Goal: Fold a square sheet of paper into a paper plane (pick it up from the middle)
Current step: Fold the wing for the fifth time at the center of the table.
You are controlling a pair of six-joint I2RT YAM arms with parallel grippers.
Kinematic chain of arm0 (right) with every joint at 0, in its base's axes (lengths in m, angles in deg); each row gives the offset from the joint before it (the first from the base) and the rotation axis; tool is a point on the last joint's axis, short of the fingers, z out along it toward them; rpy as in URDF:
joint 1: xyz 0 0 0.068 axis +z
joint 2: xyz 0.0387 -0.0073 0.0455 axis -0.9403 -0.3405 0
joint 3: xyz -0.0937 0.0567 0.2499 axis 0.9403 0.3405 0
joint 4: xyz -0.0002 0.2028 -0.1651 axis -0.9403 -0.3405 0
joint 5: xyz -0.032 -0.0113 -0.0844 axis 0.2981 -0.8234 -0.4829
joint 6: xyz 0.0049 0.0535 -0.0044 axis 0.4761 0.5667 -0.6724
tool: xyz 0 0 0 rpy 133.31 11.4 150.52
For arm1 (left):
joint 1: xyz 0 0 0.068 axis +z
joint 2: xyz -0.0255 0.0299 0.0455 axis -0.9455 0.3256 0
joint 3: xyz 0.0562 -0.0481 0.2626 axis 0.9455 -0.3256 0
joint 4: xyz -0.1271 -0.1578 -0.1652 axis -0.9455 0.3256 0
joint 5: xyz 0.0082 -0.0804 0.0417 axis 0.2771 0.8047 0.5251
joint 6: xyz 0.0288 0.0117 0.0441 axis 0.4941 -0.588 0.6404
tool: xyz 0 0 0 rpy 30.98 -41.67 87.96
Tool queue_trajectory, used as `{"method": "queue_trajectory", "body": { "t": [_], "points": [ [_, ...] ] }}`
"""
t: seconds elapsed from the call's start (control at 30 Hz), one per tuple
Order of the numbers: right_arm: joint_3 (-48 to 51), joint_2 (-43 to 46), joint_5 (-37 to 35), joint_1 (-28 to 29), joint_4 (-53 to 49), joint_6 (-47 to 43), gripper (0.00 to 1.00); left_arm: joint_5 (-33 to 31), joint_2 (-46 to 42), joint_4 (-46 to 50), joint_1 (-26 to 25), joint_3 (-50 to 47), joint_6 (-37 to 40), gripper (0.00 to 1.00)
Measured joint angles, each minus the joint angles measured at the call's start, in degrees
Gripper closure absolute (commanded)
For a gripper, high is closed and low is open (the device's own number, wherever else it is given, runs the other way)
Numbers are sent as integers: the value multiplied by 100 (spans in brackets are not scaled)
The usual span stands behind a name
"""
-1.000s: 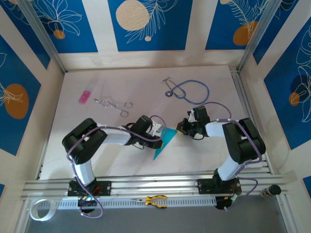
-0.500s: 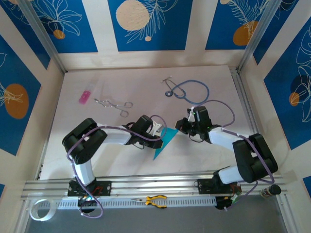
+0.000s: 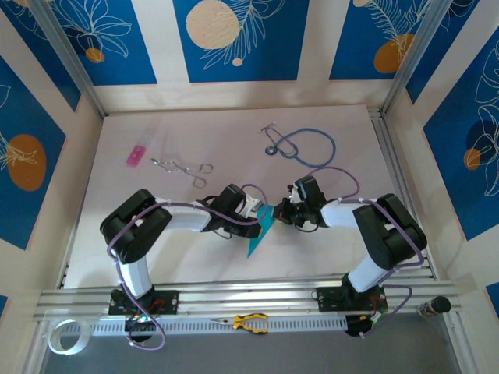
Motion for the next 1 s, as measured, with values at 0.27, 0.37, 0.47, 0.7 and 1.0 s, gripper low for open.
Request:
{"method": "queue_trajectory", "body": {
  "t": [0.27,0.37,0.47,0.7,1.0],
  "points": [
    [85,-66,214,-212,238,22,97,-107,-216,881,0,433,0,100],
    [94,-66,227,-212,258,20,97,-96,-223,955,-4,713,-44,100],
    [94,-66,229,-214,260,20,98,-24,-166,962,-15,957,-98,99],
    [94,-66,229,-214,258,20,98,94,315,957,-87,1335,-166,97],
    [96,-66,229,-214,258,22,97,129,597,999,-188,1429,-181,94]
  ]
}}
